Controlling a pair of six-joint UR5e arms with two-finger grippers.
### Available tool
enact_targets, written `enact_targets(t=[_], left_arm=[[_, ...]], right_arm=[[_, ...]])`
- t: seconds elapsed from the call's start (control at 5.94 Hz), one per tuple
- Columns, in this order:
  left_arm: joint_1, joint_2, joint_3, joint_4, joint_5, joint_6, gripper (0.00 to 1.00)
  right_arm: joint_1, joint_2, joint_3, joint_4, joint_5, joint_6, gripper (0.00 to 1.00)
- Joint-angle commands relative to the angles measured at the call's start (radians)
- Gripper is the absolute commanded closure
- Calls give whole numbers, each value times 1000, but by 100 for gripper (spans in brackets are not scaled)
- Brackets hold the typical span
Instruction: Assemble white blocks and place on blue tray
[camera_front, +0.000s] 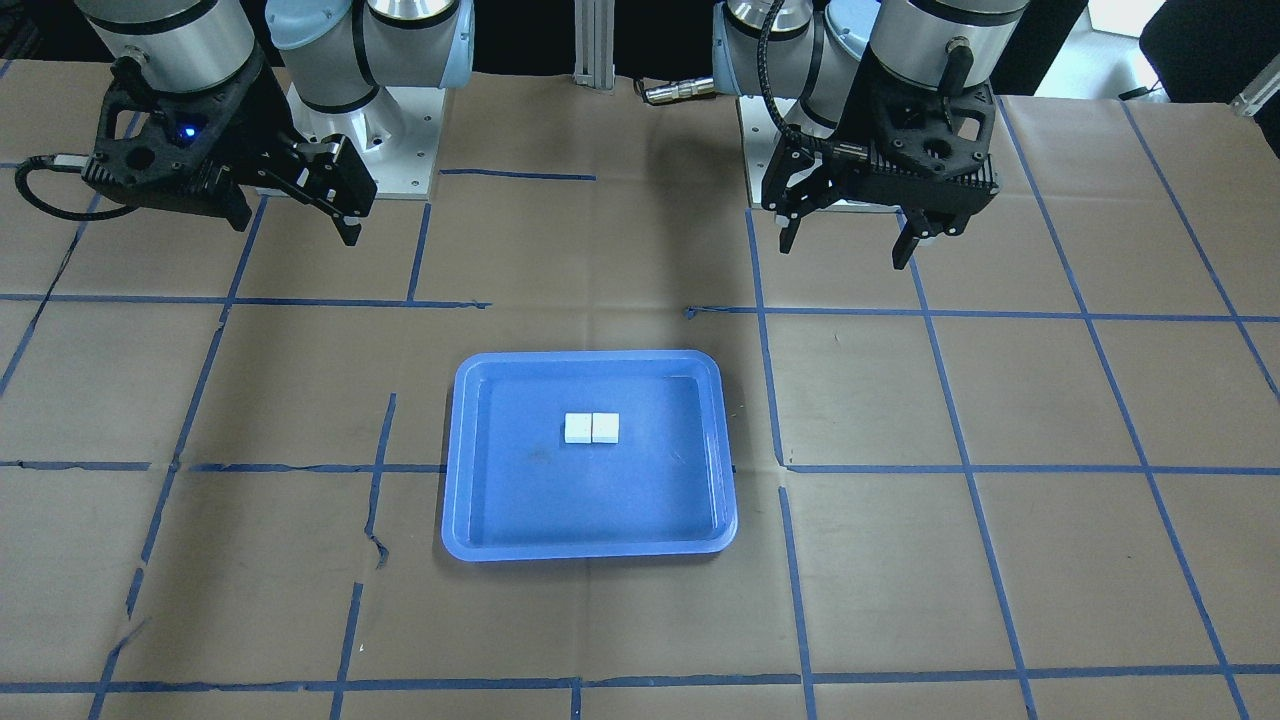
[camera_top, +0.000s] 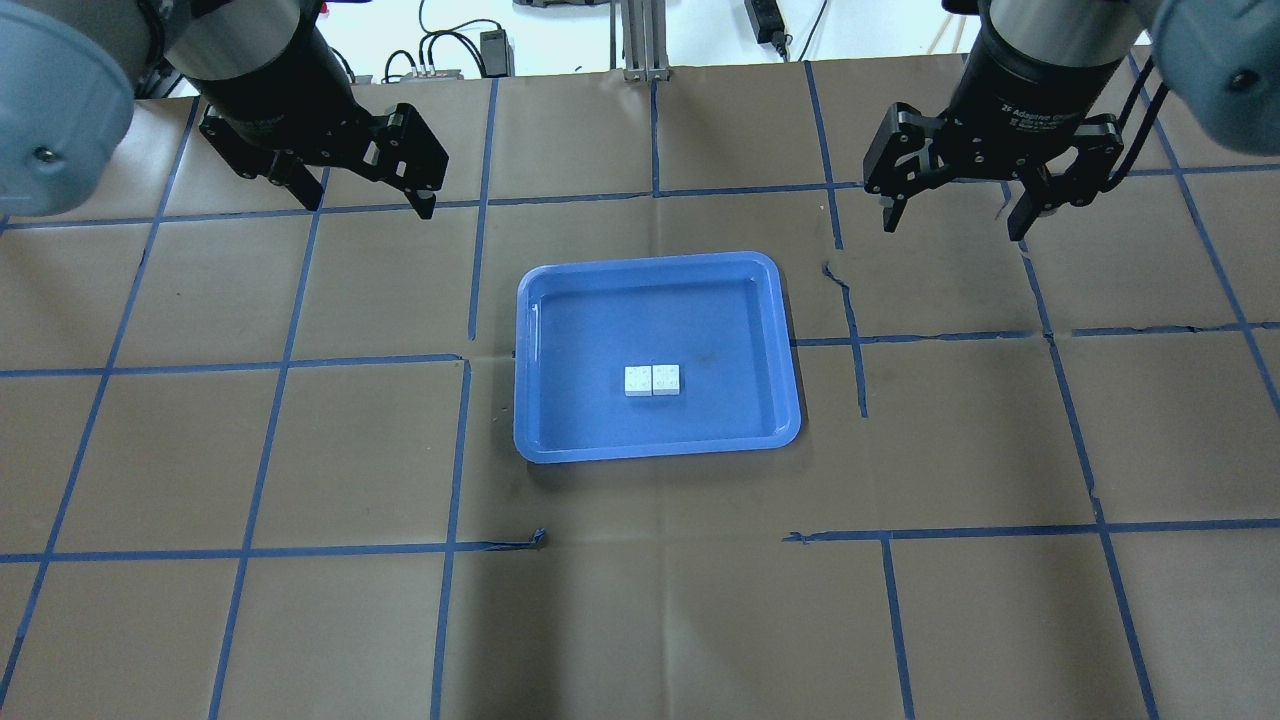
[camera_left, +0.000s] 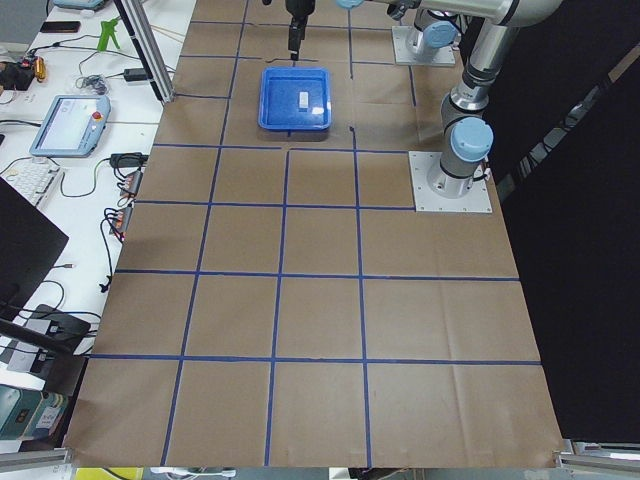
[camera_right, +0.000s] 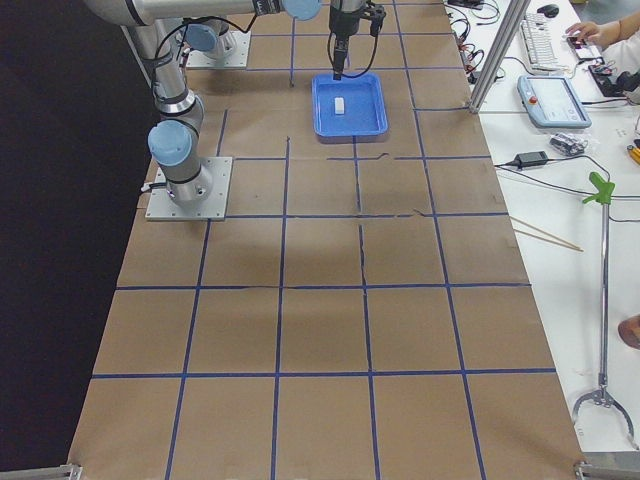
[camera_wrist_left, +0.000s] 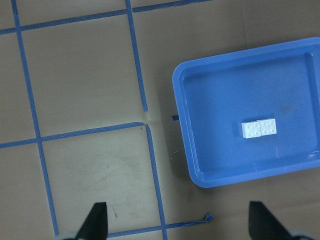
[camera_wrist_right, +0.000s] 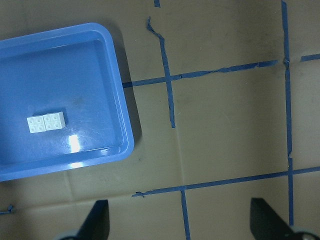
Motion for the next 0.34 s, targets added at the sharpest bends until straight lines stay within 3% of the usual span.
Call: enact_targets(t=[0.0, 0.17], left_arm=[[0, 0, 0, 0, 1, 0, 1], [0, 0, 0, 0, 1, 1, 1]], right_arm=[[0, 1, 0, -4, -3, -1, 0], [0, 1, 1, -1, -3, -1, 0]])
